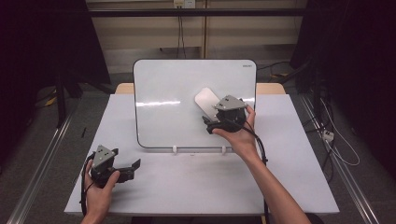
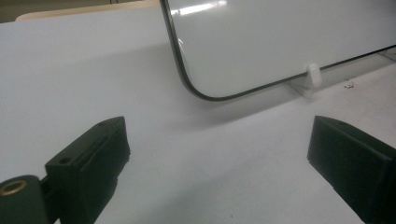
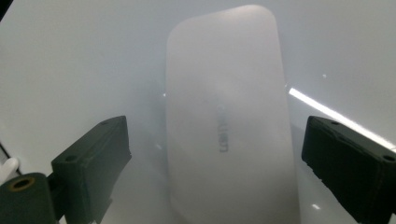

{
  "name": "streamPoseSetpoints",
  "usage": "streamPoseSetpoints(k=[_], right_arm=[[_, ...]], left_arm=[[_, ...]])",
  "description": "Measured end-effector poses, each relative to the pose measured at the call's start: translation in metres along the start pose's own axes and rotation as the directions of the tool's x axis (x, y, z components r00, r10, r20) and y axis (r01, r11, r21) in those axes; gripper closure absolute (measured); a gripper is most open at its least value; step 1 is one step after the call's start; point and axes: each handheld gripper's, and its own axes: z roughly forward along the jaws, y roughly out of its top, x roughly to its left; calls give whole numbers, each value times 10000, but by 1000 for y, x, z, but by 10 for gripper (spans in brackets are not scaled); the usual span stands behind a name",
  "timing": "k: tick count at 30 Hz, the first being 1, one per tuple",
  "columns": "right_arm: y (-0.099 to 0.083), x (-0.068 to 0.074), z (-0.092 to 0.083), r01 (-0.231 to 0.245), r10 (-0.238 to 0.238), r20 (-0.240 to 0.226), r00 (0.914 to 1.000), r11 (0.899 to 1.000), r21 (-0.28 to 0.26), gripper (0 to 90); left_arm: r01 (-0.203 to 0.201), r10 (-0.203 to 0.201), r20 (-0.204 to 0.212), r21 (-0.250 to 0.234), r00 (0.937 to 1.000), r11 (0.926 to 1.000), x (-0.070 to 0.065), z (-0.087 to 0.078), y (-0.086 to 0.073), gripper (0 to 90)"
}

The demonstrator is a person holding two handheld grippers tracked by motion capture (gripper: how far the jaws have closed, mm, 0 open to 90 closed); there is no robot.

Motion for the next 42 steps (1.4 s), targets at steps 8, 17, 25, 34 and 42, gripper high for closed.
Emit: streamPoseSetpoints(k=[8, 17, 25, 34, 42], right_arm=[[-8, -2, -10, -471, 470, -158, 9988, 9989, -59, 79], [-26, -5, -22, -701, 708, -246, 9972, 9972, 256, 58], [-46, -13, -35, -1706, 1724, -435, 9841, 9844, 420, 51], [-68, -16, -46, -2255, 2278, -380, 9730, 9726, 559, 50], [-95, -12, -61, -2603, 2614, -49, 9652, 9627, 746, 53]], left_arm=[[6, -6, 94, -8, 10000, 10000, -1, 2, 1, 54], [-22, 21, 62, 4, 10000, 10000, 0, 0, 1, 54], [-30, 30, 41, -26, 10000, 10000, -1, 2, 1, 54], [-1, 1, -112, -35, 9999, 10000, -2, 2, 2, 54], [87, -89, -252, -87, 9996, 9999, -1, 1, 1, 54]])
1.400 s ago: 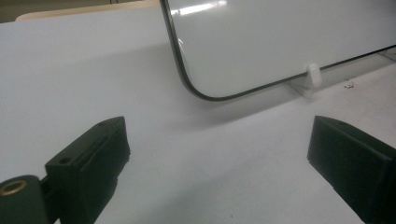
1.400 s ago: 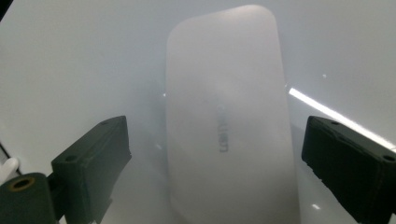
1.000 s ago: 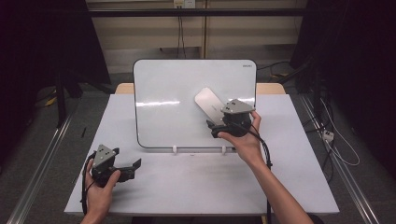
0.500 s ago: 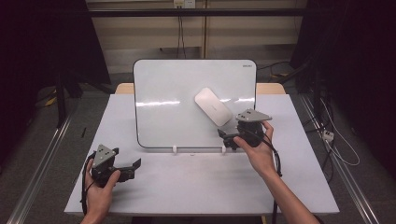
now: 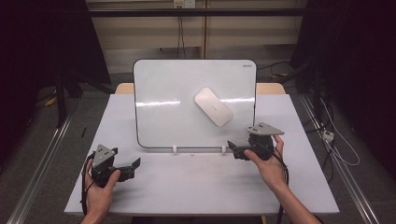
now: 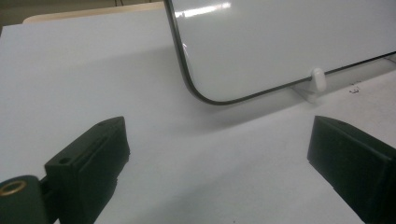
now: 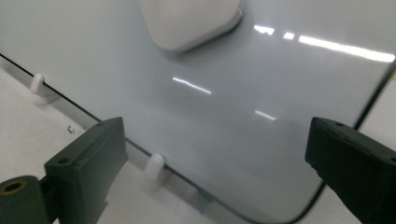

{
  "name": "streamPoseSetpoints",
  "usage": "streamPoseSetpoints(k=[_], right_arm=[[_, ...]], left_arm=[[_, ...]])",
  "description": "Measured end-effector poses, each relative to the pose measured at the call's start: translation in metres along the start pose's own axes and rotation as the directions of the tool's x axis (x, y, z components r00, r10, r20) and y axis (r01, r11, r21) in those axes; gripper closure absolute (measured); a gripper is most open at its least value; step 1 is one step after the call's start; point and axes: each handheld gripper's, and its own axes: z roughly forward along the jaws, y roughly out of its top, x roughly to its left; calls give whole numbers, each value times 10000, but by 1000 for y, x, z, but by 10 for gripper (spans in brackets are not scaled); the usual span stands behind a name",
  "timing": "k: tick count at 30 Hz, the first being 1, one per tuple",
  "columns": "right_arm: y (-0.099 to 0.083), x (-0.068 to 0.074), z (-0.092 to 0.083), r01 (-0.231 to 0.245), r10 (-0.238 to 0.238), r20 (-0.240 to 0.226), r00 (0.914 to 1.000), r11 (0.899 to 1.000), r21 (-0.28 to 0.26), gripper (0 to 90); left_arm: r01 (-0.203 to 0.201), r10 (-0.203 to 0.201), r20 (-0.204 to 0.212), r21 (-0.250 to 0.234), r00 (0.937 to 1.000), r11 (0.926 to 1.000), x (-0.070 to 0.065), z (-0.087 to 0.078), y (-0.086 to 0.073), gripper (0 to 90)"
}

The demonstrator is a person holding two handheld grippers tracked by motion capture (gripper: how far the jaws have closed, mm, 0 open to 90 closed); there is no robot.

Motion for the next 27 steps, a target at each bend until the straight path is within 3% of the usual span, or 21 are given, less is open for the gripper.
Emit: streamPoseSetpoints(k=[19, 24, 27], right_arm=[[-62, -24, -37, -826, 790, 663, 9947, 9952, 525, 61], [-69, -27, -45, -1043, 1020, 721, 9922, 9941, 297, 59], [-68, -28, -43, -1033, 1000, 660, 9928, 9934, 491, 60]], left_arm=[[155, -152, -202, 131, 9997, 9998, -1, 1, -1, 56], [207, -204, -225, 133, 9995, 9997, 0, 0, -1, 57], [331, -326, -180, 272, 9993, 9991, 2, 2, 0, 57]])
